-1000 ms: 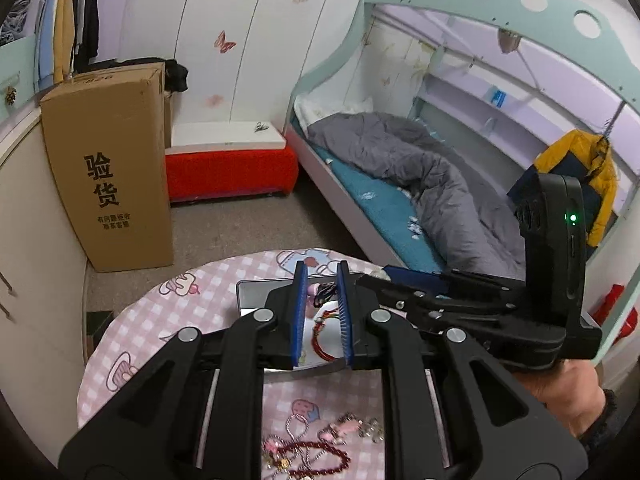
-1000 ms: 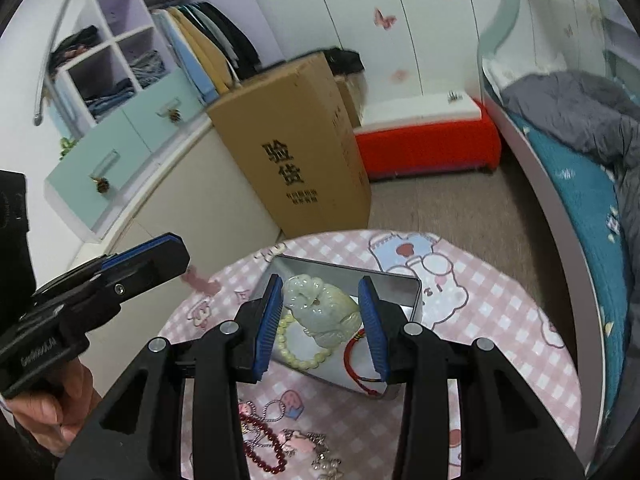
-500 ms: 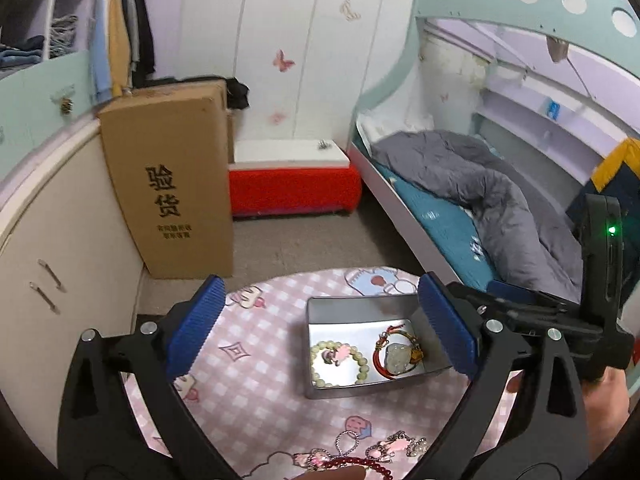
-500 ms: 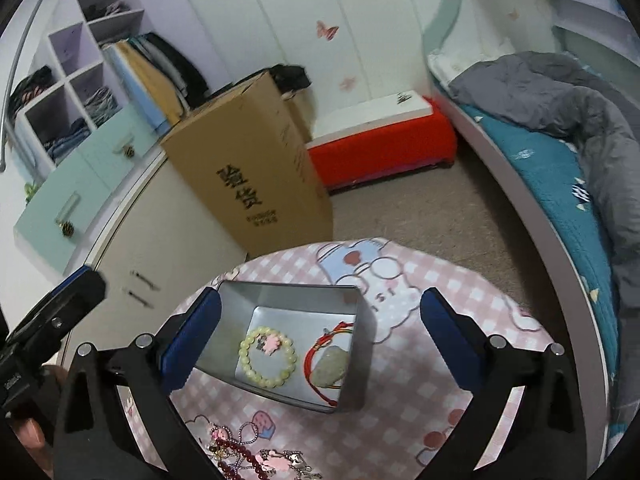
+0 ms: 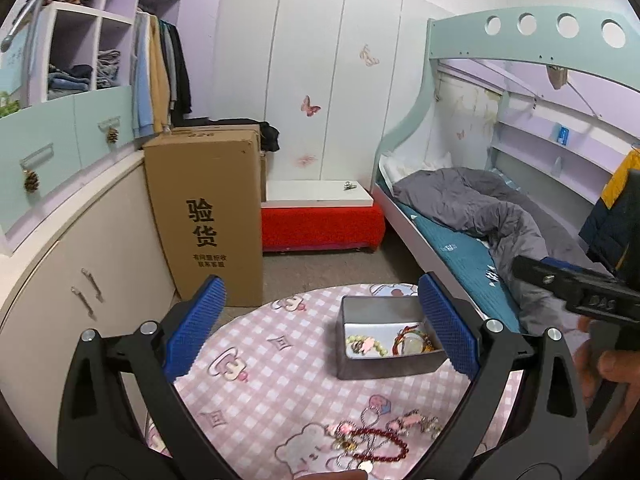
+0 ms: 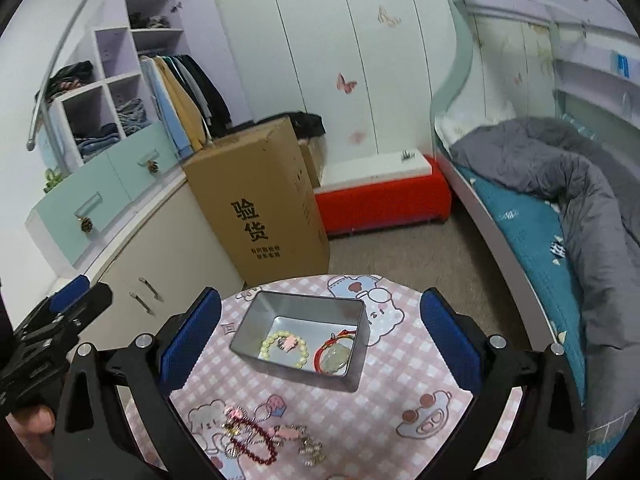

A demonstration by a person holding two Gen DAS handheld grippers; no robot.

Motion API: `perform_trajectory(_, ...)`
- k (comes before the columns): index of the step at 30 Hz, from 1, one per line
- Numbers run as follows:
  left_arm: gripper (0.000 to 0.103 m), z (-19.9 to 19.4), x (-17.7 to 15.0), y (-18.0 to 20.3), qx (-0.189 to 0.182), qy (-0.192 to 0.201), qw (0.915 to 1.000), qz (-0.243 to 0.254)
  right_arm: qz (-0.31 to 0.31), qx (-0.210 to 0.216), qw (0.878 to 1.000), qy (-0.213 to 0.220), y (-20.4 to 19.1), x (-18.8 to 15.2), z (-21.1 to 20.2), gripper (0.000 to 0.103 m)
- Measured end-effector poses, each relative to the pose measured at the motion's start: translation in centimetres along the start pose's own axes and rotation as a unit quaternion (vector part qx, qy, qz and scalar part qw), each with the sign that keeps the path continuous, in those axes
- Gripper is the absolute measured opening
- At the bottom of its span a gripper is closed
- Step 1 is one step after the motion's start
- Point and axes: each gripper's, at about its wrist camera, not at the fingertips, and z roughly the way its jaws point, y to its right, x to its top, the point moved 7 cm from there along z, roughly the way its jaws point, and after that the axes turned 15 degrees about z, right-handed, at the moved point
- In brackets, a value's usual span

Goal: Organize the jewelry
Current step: 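Lower the left tool onto the silver chain necklace and grasp it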

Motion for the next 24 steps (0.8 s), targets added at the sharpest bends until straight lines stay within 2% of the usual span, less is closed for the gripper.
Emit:
perform_trajectory(7, 0.095, -2.7, -2.5, -0.4, 0.008, 0.0, 1.0, -0.004, -0.013, 0.0, 1.0, 0.026, -0.3, -1.6, -3.6, 0.096)
perform_trajectory(13, 0.095, -4.2, -4.8, -0.4, 0.008, -0.004, 0.9999, -0.007, -0.026, -0.012, 0.999, 0.028, 0.1, -3.9, -5.0, 0.096)
perform_trajectory(18, 0.095, -4.6, -7.0, 0.0, 0.01, -0.01, 0.9999, 0.01, -0.028, -0.028, 0.999, 0.011, 1.6, -6.7, -4.9, 0.096)
perform_trajectory(24, 0.095, -4.0, -10.6, 0.5, 0.0, -0.043, 0.999, 0.013, -0.012, -0.036, 0.999, -0.02, 3.0, -9.5, -4.2, 0.096)
